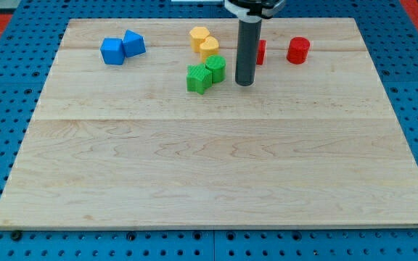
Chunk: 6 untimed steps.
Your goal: Push red star into red circle
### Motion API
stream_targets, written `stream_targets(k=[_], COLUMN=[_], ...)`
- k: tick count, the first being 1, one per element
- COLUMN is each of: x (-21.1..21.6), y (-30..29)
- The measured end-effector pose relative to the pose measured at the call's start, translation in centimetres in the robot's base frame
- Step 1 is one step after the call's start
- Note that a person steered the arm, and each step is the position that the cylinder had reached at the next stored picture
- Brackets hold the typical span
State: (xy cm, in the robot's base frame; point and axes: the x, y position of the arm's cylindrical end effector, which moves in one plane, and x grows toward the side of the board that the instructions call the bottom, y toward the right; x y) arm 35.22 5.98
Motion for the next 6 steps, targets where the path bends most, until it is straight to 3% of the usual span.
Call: stream_targets(k=[2,4,6], x=[-4.2,-6.1,-2.1], y=[-2.6,5.0,7.1])
